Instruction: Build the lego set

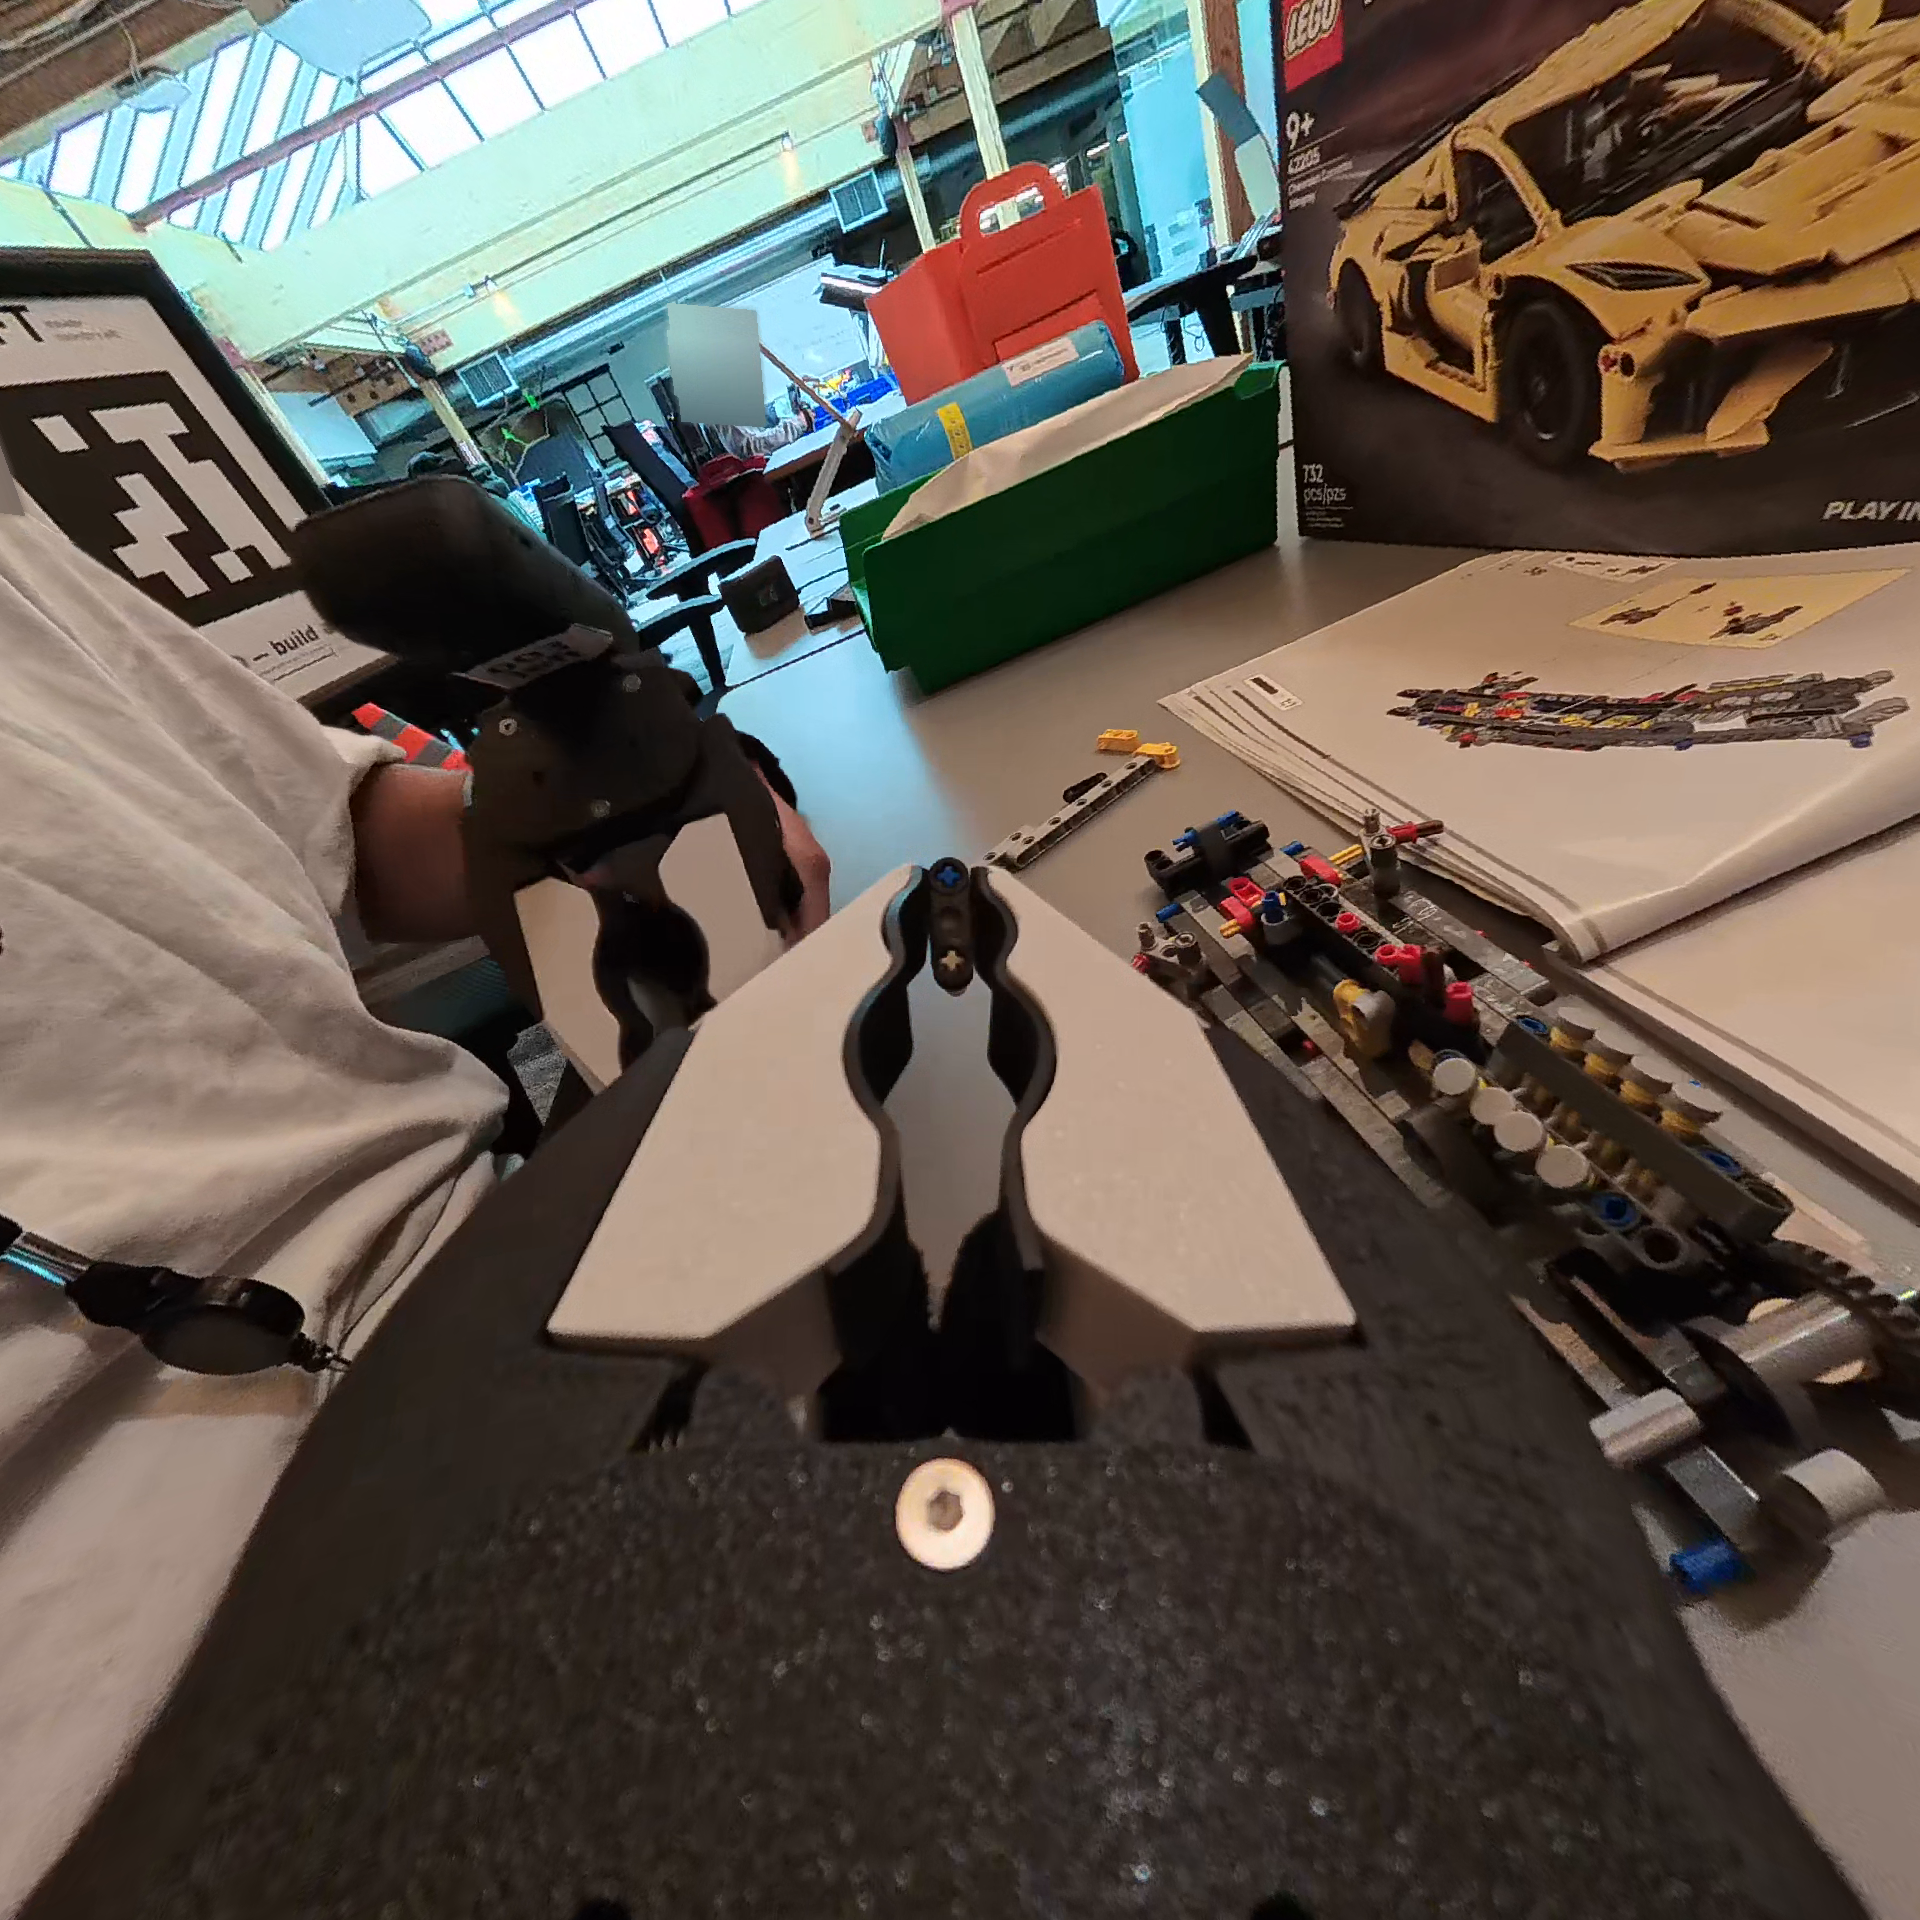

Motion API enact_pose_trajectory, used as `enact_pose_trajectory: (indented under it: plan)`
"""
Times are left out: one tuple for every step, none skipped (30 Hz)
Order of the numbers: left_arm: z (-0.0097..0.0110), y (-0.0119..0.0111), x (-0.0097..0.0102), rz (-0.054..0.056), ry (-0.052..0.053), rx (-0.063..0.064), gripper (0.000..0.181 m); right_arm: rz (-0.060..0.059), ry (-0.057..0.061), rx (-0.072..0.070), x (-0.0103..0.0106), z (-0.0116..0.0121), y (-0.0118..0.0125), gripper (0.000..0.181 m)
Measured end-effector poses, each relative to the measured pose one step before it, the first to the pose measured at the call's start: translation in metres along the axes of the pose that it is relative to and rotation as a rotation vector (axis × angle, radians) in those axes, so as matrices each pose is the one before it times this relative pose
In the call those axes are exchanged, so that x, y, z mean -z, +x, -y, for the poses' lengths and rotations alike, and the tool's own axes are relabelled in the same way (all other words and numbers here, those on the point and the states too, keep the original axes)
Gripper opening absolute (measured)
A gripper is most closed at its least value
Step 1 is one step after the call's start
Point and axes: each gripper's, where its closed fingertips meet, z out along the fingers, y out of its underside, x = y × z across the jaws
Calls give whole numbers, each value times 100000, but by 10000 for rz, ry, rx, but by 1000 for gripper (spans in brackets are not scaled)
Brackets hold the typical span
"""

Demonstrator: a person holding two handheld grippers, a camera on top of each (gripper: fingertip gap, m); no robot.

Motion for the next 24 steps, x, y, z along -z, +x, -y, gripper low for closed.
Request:
enact_pose_trajectory:
  plan:
    - [-307, -28, 414, 103, 52, 32, 24, -13, 28, 30, 84, 51, -53, 7]
    - [-423, -70, 418, 89, -4, 48, 24, -1, 41, 24, 74, 88, -50, 7]
    - [-409, -147, 371, 98, -16, 86, 23, 13, 44, 12, 62, 101, -60, 7]
    - [-321, -154, 283, 68, -11, 111, 23, 20, 32, 8, 18, 84, -55, 7]
    - [-229, -51, 161, -31, -24, 102, 23, 29, 14, 12, 3, 59, -68, 7]
    - [-119, -71, 70, -20, -25, 81, 22, 21, -8, 20, -33, 14, -44, 7]
    - [-32, -129, 72, 17, -14, 54, 21, 5, -23, 26, -44, -18, -22, 7]
    - [19, -194, 105, 35, 19, 22, 21, 4, -22, 18, -39, -34, -12, 7]
    - [105, -312, 183, 80, 90, 25, 21, 9, -28, 3, -14, -54, -31, 7]
    - [131, -342, 251, 55, 119, 45, 22, -19, -31, 6, 3, -74, 2, 7]
    - [-27, -396, 321, 51, 36, 27, 22, -28, -14, 23, 22, -50, 0, 7]
    - [-145, -611, 405, 130, -34, -4, 22, -10, 11, 9, 40, -5, -28, 7]
    - [-219, -783, 416, 172, -53, -32, 21, 8, 26, -14, 47, 27, -33, 7]
    - [-322, -829, 365, 138, -97, -75, 21, 9, 14, -16, 48, 23, -34, 7]
    - [-448, -721, 234, 33, -168, -133, 19, -5, 2, 4, 15, 7, -6, 7]
    - [-554, -374, 72, -163, -212, -221, 17, 5, -1, 12, -5, 5, -9, 7]
    - [-473, -105, -72, -282, -160, -246, 17, 15, -12, -2, -19, -6, -29, 7]
    - [-394, 149, -143, -403, -112, -170, 17, 14, -17, -10, -24, -30, -20, 7]
    - [-271, 284, -141, -468, -95, -96, 17, -2, -25, -4, -20, -59, 13, 7]
    - [-112, 247, -105, -398, -42, -85, 17, -14, -24, 7, 5, -52, 0, 7]
    - [38, 232, -15, -340, 29, -93, 18, -18, -7, 9, 27, -27, 17, 7]
    - [136, 214, 48, -290, 64, -88, 18, -12, 9, -8, 57, -2, 15, 7]
    - [125, 172, 43, -235, 48, -90, 18, -18, 18, -22, 55, 18, 34, 7]
    - [35, 105, -13, -154, -23, -97, 18, -12, 10, -14, 61, 7, 31, 7]
